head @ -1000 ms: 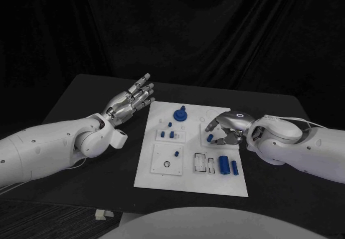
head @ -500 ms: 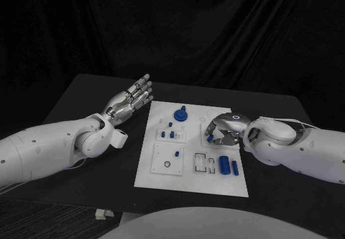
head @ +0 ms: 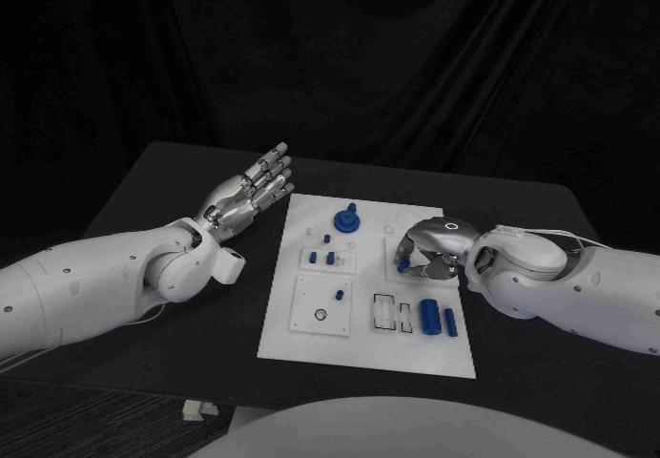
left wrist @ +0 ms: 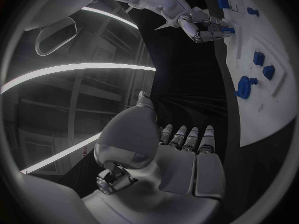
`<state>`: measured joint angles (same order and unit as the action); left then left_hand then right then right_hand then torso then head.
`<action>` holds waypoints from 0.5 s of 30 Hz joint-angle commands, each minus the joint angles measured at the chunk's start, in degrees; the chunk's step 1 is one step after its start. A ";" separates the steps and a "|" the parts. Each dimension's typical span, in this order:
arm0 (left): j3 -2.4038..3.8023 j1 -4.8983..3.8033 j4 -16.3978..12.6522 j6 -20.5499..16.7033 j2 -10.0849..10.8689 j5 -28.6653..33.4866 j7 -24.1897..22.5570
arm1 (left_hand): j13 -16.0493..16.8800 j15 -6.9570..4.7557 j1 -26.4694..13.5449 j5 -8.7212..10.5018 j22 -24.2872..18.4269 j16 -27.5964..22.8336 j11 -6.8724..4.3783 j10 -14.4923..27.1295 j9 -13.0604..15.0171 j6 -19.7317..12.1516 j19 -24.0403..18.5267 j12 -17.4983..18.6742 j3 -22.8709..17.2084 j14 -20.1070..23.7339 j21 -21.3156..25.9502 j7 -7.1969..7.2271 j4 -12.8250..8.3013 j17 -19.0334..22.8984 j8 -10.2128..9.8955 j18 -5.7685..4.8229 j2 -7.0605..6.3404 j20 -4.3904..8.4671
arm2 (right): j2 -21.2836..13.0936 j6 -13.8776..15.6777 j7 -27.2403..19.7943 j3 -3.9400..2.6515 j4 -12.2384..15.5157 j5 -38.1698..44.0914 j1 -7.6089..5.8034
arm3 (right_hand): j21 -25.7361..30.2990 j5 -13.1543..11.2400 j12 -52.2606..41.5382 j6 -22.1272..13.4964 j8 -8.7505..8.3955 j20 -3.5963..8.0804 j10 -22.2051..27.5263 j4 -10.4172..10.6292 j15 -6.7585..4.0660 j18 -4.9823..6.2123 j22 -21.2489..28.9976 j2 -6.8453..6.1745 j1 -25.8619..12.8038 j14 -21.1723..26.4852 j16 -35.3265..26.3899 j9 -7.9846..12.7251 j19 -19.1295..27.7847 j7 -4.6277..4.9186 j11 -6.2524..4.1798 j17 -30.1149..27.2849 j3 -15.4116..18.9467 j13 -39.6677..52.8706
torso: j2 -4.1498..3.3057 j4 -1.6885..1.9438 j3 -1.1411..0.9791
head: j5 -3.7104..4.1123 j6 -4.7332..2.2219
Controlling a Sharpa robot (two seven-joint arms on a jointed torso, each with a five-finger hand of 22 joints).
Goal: Assemble the parts on the task board
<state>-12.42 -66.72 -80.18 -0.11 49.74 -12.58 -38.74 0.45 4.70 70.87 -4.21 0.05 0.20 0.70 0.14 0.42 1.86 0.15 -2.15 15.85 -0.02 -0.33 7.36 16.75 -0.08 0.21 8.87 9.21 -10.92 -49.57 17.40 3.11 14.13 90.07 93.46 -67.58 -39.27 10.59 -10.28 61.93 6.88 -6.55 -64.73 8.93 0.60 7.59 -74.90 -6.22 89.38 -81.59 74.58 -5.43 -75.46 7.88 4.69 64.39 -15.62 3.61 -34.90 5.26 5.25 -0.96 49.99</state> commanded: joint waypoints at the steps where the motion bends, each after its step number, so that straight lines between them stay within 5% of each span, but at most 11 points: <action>1: 0.05 0.12 -0.05 -0.04 0.01 0.33 -1.51 | -0.06 0.10 0.08 -0.38 -0.05 -0.20 -0.13 -0.01 0.04 0.23 -0.15 0.21 -0.45 0.02 0.33 0.18 -0.03 0.08 0.23 1.15 0.02 0.02 | -0.54 2.32 0.03 -0.03 0.67 1.11 0.16 | -0.72 -0.02 0.34 0.73 0.16 0.52 -1.34 -0.32 -0.53 0.29 -4.85 0.00 0.97 -0.08 -0.05 -0.16 -0.27 -0.10 -0.16 -0.06 -0.88 0.16 | 0.04 -0.01 0.02 | -0.16 0.01; 7: 0.05 0.14 0.04 0.02 0.03 0.33 -1.23 | -0.06 0.50 0.21 -0.75 -0.05 -0.20 -0.06 -0.01 0.03 0.23 -0.15 0.22 -0.57 0.02 0.33 0.28 -0.05 0.08 0.22 1.14 0.17 -0.45 | -2.35 6.22 -0.28 -0.06 3.05 1.19 -0.57 | -2.00 -0.14 0.77 2.07 0.34 0.99 -3.33 -1.08 -1.01 0.14 -5.05 0.04 1.69 -0.41 -0.26 -0.50 -0.69 -0.44 -0.67 -0.19 -1.92 0.20 | 0.03 0.07 0.06 | -0.23 0.01; 15: 0.05 0.15 0.19 0.68 -0.01 0.33 -0.61 | -0.05 1.75 1.19 -3.58 -0.05 -0.20 0.74 -0.04 0.07 0.46 -0.15 0.27 -0.86 0.02 0.33 -0.58 -0.09 0.08 0.27 1.16 0.69 -1.57 | -5.33 8.96 0.74 -0.07 7.95 1.22 -4.52 | -2.47 -0.41 1.10 2.73 0.45 1.17 -4.02 -1.22 -1.18 0.09 -5.11 -0.03 1.62 -0.54 -0.41 -0.67 -0.82 -0.61 -0.86 -0.30 -2.10 0.19 | 0.01 0.00 0.04 | -0.41 0.01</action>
<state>-12.42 -66.66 -79.94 -0.02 49.83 -12.57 -38.67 0.46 6.06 71.72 -7.77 0.07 0.21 1.15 0.11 0.42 2.30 -0.03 -2.15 15.37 -0.13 -0.33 6.92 16.59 -0.07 0.21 8.87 10.06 -12.19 -54.60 23.14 3.08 14.09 97.32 94.11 -71.78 -41.54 10.32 -9.26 64.40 7.10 -5.83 -67.29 7.66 -0.21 7.59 -74.95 -6.23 90.57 -82.01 74.33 -6.05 -76.18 7.26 4.99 64.16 -17.48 3.76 -34.85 5.26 5.29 -1.37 49.99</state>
